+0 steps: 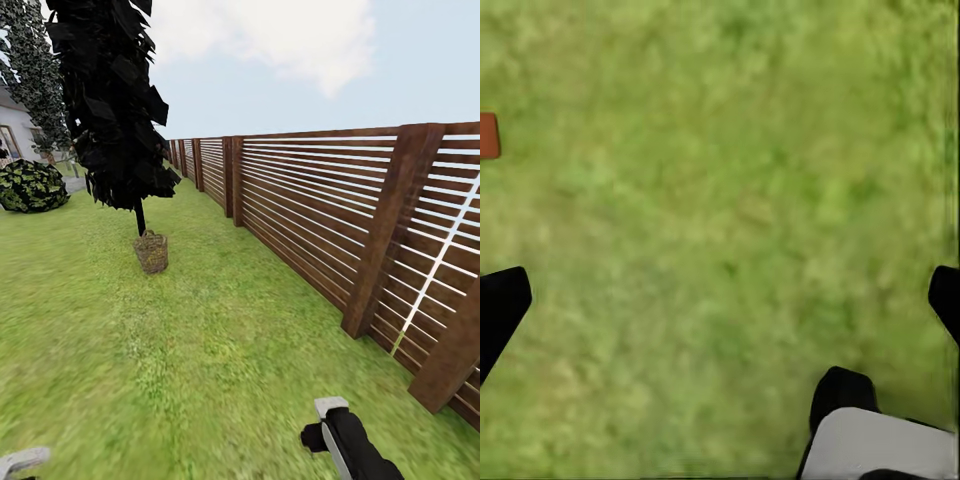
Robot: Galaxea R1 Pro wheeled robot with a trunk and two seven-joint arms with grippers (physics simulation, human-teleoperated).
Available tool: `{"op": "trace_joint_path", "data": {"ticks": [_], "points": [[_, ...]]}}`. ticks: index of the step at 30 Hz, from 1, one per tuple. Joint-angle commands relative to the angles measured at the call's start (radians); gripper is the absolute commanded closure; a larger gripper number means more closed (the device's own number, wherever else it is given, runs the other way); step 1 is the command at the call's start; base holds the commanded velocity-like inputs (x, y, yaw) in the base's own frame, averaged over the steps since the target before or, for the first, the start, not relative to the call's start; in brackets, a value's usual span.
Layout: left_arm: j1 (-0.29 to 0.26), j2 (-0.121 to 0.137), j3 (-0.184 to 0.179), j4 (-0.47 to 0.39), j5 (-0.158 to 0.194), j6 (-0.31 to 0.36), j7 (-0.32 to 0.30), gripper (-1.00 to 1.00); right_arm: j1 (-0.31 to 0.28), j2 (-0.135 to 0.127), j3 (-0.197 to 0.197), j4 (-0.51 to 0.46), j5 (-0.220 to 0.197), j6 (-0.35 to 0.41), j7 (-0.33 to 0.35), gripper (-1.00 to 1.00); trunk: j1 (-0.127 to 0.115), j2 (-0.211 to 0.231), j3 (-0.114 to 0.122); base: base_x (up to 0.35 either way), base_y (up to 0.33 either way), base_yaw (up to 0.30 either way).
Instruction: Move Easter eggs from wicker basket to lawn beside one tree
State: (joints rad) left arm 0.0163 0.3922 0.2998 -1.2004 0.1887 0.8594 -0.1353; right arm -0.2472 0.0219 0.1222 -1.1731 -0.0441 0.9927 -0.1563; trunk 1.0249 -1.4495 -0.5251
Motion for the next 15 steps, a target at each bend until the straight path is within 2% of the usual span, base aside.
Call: {"op": "trace_joint_path", "data": {"ticks": [1,3,5,6,7,8,9,12,15], "points": [[0.001,0.030,0.003,0.016,0.019,0.007,-0.040,-1.00,-0.006,-0.004,-0.009,-0.001,0.007,0.006,-0.042,-1.00,0.000,-0.001,-0.001,0.000,0.000,0.000],[0.001,0.077,0.004,0.052,0.031,0.008,-0.110,-1.00,-0.011,-0.024,-0.068,0.002,0.035,0.007,-0.144,-1.00,0.000,-0.001,-0.001,0.000,0.000,0.000],[0.001,0.119,0.005,0.069,0.035,0.007,-0.162,-1.00,-0.014,-0.045,-0.143,0.002,0.039,0.005,-0.208,-1.00,0.000,-0.001,-0.001,0.000,0.000,0.000],[0.001,0.165,0.006,0.076,0.043,0.009,-0.191,-1.00,-0.014,-0.049,-0.164,0.002,0.012,0.004,-0.230,-1.00,0.000,-0.001,-0.001,0.000,0.000,0.000],[0.001,0.176,0.006,0.077,0.046,0.009,-0.199,-1.00,-0.015,-0.049,-0.159,0.002,0.002,0.004,-0.232,-1.00,0.000,-0.001,-0.001,0.000,0.000,0.000],[0.001,0.193,0.007,0.080,0.051,0.010,-0.221,-1.00,-0.015,-0.050,-0.135,0.004,-0.017,0.004,-0.236,-1.00,0.000,-0.001,-0.001,0.000,0.000,0.000],[0.001,0.210,0.007,0.085,0.056,0.010,-0.276,-1.00,-0.015,-0.054,-0.079,0.005,-0.047,0.004,-0.241,-1.00,0.000,-0.001,-0.001,0.000,0.000,0.000],[0.001,0.218,0.006,0.084,0.056,0.008,-0.325,-1.00,-0.015,-0.057,-0.049,0.006,-0.061,0.003,-0.243,-1.00,0.000,-0.001,-0.001,0.000,0.000,0.000],[0.001,0.217,0.004,0.070,0.058,0.007,-0.339,-1.00,-0.015,-0.054,-0.035,0.006,-0.064,0.001,-0.244,-1.00,0.000,-0.001,-0.001,0.000,0.000,0.000]]}}
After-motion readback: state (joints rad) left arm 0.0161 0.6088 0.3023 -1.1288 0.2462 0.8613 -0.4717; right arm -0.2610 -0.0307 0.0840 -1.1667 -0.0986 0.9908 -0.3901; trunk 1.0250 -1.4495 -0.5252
